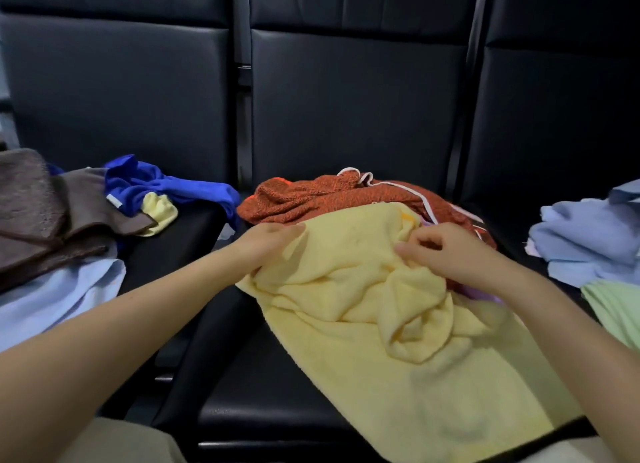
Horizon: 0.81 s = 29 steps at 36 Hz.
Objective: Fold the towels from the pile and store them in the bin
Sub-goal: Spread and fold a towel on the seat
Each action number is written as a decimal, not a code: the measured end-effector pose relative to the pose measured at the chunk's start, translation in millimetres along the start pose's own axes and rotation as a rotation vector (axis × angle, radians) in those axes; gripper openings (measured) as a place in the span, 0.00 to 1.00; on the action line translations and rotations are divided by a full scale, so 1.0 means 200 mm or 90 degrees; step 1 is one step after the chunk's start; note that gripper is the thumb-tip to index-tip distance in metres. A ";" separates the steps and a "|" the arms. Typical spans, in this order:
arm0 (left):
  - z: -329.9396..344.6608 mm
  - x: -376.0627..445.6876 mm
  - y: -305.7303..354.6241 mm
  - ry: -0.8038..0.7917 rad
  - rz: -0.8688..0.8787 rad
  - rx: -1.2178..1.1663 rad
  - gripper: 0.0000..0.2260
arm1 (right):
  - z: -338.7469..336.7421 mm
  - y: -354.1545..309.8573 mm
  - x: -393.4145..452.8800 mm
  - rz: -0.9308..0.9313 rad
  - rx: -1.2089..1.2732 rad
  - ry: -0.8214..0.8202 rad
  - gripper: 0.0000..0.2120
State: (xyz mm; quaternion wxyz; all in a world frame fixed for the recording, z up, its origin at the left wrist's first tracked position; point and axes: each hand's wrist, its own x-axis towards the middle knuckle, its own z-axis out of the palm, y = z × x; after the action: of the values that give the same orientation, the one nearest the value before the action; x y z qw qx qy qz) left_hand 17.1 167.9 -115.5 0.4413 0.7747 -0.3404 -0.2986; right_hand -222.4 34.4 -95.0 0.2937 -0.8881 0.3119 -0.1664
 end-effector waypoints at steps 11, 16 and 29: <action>0.07 0.07 0.09 -0.034 -0.057 -0.134 0.16 | 0.03 -0.05 0.06 0.103 0.184 0.159 0.07; -0.02 0.02 0.09 0.099 0.086 -0.183 0.14 | -0.02 -0.05 0.03 0.040 0.351 0.230 0.10; -0.12 -0.07 0.10 -0.114 -0.040 -0.376 0.16 | 0.13 -0.10 -0.02 -0.235 0.090 0.058 0.16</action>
State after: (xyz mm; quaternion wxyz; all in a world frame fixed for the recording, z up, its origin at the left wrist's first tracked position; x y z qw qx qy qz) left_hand 21.9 183.0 -85.8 0.6060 0.5937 -0.2527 -0.4653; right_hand -203.8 60.5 -104.2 0.3052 -0.8991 0.1442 -0.2787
